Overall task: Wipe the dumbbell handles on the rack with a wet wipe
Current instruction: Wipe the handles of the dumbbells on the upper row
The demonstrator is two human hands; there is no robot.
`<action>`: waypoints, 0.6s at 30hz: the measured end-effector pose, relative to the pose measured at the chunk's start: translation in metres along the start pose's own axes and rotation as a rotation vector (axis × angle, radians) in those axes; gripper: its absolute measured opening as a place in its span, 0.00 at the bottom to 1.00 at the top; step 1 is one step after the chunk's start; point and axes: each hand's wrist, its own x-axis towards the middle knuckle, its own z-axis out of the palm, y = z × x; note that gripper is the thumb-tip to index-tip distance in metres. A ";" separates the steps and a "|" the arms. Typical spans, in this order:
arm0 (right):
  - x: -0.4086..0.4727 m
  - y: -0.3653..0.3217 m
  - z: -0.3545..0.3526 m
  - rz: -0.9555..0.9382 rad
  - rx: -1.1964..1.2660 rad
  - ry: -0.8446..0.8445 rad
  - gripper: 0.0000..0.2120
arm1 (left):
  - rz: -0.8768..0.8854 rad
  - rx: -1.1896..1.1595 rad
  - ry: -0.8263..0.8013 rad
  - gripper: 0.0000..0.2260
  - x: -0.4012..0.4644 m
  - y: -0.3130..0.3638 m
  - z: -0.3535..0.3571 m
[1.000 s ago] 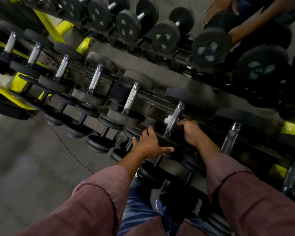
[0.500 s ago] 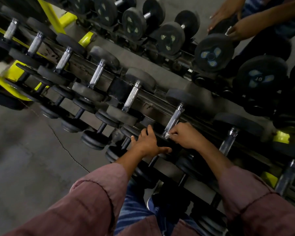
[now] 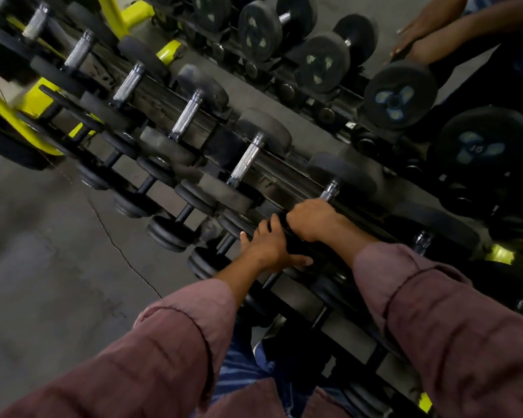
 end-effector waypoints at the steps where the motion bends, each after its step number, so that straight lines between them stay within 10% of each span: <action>1: 0.003 -0.001 -0.001 0.005 -0.004 -0.029 0.11 | -0.007 -0.004 0.000 0.60 0.000 0.000 0.000; 11: -0.047 0.012 0.083 -0.016 0.753 0.465 0.17 | 0.037 -0.008 0.028 0.60 0.002 -0.004 0.003; 18: -0.045 0.010 0.108 0.292 1.173 0.367 0.09 | 0.030 0.004 0.012 0.60 0.001 -0.004 0.001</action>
